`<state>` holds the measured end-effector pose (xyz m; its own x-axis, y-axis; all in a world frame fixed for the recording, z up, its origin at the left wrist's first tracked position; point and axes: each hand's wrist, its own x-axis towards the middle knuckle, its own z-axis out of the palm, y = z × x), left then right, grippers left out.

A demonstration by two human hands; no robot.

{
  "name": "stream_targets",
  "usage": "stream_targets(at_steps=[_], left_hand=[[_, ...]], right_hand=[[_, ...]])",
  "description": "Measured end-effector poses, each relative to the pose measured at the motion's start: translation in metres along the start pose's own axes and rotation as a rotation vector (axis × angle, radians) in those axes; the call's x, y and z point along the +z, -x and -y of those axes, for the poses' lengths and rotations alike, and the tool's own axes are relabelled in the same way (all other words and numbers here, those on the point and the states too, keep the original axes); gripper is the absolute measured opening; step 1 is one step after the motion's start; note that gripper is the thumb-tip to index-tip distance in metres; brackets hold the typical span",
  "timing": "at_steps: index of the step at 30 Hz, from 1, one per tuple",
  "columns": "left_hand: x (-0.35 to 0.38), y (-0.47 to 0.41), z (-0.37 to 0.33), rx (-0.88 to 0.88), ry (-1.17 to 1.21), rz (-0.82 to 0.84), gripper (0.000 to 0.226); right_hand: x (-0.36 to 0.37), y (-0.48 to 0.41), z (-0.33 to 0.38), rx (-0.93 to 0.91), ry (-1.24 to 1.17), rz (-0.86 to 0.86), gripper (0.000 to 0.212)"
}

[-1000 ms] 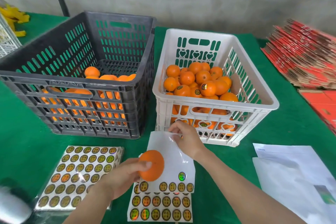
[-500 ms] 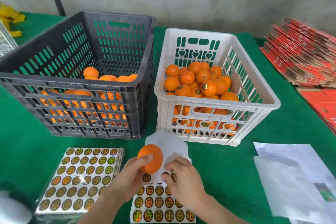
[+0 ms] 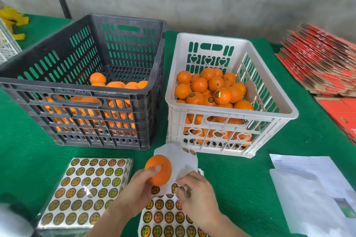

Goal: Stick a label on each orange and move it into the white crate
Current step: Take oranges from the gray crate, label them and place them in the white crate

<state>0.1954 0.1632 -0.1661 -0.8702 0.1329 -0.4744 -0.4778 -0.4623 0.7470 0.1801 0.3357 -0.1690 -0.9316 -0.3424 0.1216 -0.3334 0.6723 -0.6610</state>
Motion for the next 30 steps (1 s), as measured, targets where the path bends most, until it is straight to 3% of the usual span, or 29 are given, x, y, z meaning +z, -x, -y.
stream_targets(at_steps=[4, 7, 10, 14, 19, 24, 26, 30], left_hand=[[0.002, 0.000, 0.003, -0.018, -0.013, -0.007, 0.107], [0.004, -0.002, 0.003, -0.037, 0.022, 0.029, 0.096], [0.002, -0.005, 0.004, -0.070, 0.106, 0.033, 0.079], [0.002, -0.007, 0.002, -0.112, 0.121, 0.001, 0.097], [0.007, -0.005, 0.001, -0.139, 0.150, -0.019, 0.060], [0.004, -0.008, 0.000, -0.175, 0.136, -0.035, 0.052], [0.001, -0.007, -0.001, -0.176, -0.001, -0.033, 0.069], [-0.005, 0.004, -0.006, -0.141, -0.388, -0.012, 0.115]], right_hand=[[0.000, -0.001, -0.002, 0.032, -0.017, -0.009, 0.008], [0.000, 0.000, 0.000, 0.004, 0.050, -0.010, 0.004], [-0.002, -0.001, 0.001, -0.127, 0.103, -0.051, 0.024], [-0.002, -0.002, -0.001, -0.306, 0.159, -0.170, 0.028], [-0.002, 0.003, -0.008, -0.401, 0.200, -0.180, 0.022], [-0.004, 0.005, -0.008, -0.253, 0.026, -0.074, 0.016], [-0.007, 0.005, -0.007, -0.110, -0.131, -0.004, 0.015], [-0.021, -0.005, -0.006, 0.355, -0.432, 0.172, 0.022]])
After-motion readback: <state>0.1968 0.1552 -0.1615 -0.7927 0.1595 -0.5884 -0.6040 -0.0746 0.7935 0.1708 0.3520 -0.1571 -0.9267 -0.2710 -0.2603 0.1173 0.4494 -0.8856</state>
